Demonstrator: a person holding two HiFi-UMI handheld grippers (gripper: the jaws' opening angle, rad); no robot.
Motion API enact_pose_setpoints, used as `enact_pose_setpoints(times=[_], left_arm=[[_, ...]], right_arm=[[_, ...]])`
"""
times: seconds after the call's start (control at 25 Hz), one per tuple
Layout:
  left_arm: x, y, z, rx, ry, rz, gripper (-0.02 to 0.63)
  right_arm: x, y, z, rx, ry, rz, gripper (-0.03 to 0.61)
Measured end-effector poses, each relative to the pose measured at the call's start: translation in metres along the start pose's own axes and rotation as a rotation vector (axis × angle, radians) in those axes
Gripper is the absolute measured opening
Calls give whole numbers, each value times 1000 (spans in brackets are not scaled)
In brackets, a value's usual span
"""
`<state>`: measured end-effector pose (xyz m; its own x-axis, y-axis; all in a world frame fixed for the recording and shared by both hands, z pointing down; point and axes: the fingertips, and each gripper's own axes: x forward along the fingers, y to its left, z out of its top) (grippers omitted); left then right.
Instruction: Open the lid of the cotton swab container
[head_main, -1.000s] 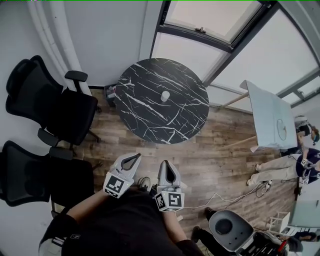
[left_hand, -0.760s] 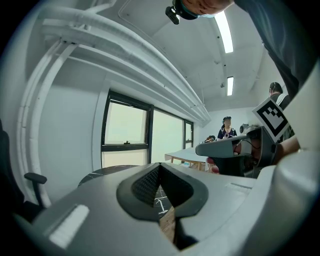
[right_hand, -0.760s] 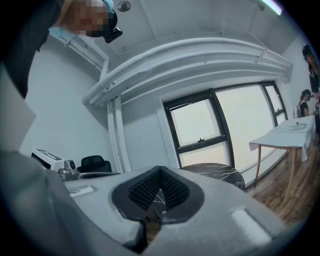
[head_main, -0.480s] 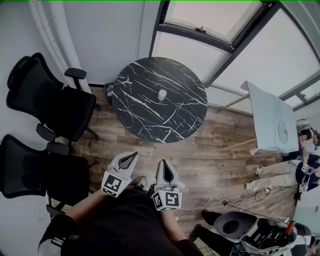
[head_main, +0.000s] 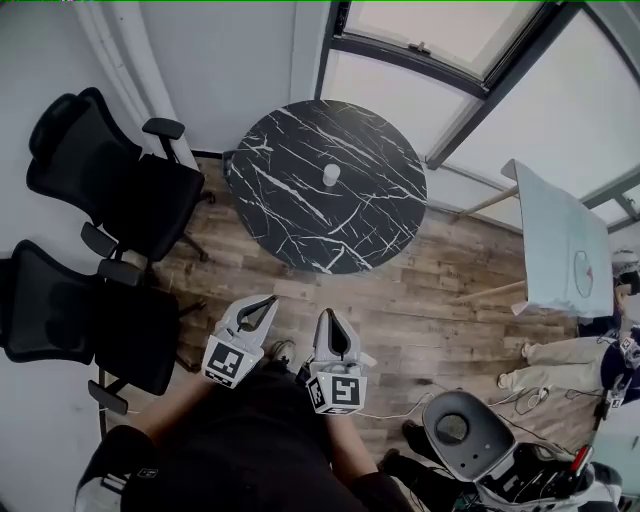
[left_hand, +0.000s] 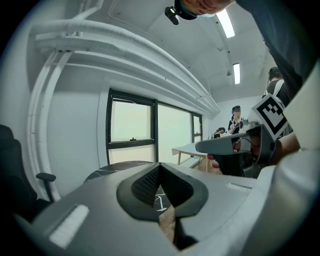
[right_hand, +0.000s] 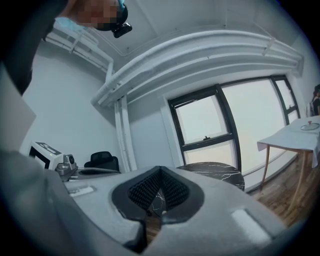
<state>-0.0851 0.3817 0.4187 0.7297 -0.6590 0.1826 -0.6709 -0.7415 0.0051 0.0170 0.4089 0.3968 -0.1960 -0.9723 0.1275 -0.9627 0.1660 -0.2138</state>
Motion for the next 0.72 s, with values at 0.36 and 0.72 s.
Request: enact_pose_setpoints(times=[0.36,0.72], left_arm=[[18,2,-22,-21,37,22,2],[49,32,-13,-4,-14,59,2]], right_arm=[[2,-19,-4,18,-1,-1,-4],[33,-31,7,4,-20,-32,-4]])
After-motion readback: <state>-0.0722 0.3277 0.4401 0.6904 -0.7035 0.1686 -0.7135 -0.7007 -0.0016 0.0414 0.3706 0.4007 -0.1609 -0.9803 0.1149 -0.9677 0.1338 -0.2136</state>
